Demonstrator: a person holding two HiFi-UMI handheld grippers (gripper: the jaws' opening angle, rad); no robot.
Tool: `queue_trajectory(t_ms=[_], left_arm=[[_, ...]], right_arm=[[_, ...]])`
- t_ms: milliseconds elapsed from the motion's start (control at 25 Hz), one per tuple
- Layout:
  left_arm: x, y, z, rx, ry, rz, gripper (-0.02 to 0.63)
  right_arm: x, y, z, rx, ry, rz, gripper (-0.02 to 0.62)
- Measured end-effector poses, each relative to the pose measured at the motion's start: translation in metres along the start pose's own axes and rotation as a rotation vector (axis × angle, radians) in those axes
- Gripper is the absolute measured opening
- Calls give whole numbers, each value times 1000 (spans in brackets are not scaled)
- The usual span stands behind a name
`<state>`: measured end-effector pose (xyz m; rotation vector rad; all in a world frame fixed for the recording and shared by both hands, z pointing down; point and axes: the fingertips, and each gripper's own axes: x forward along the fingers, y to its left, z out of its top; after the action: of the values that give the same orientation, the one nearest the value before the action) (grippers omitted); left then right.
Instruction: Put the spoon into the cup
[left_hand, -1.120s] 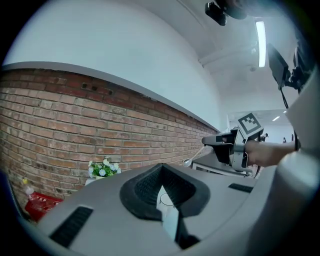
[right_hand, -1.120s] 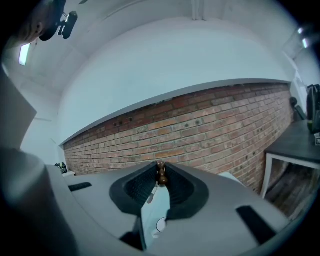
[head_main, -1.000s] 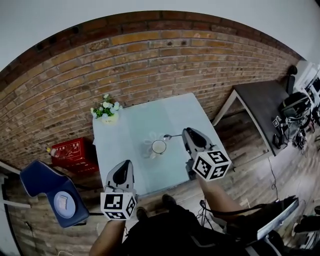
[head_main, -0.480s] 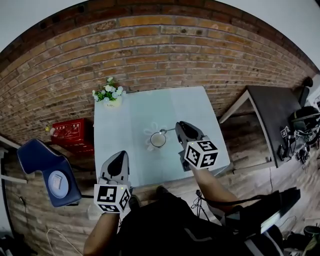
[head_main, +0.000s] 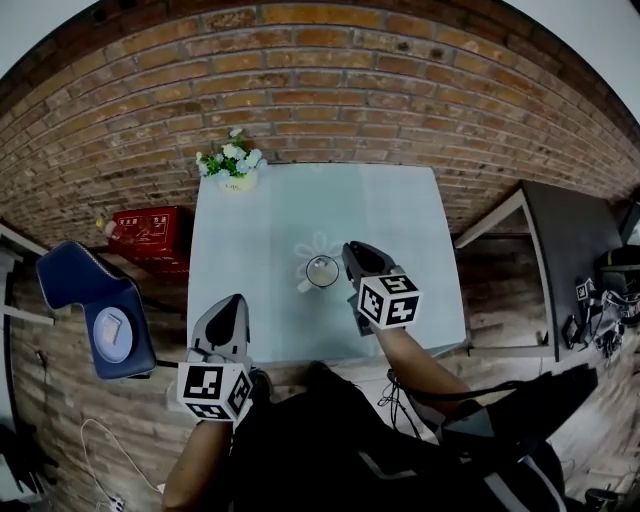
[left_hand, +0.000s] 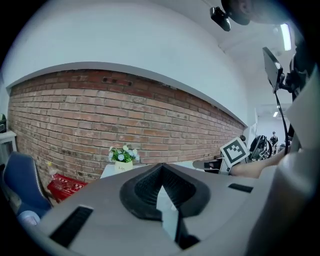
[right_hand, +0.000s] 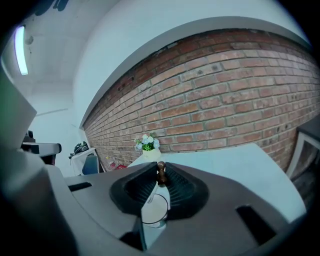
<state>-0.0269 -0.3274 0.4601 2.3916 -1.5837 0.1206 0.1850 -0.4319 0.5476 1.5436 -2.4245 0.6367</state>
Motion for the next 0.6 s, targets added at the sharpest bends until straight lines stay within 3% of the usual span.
queue_trajectory(t_ms=[600], left_arm=[[-5, -3, -13, 14, 24, 113, 9]], right_arm=[[43, -10, -61, -43, 146, 62, 61]])
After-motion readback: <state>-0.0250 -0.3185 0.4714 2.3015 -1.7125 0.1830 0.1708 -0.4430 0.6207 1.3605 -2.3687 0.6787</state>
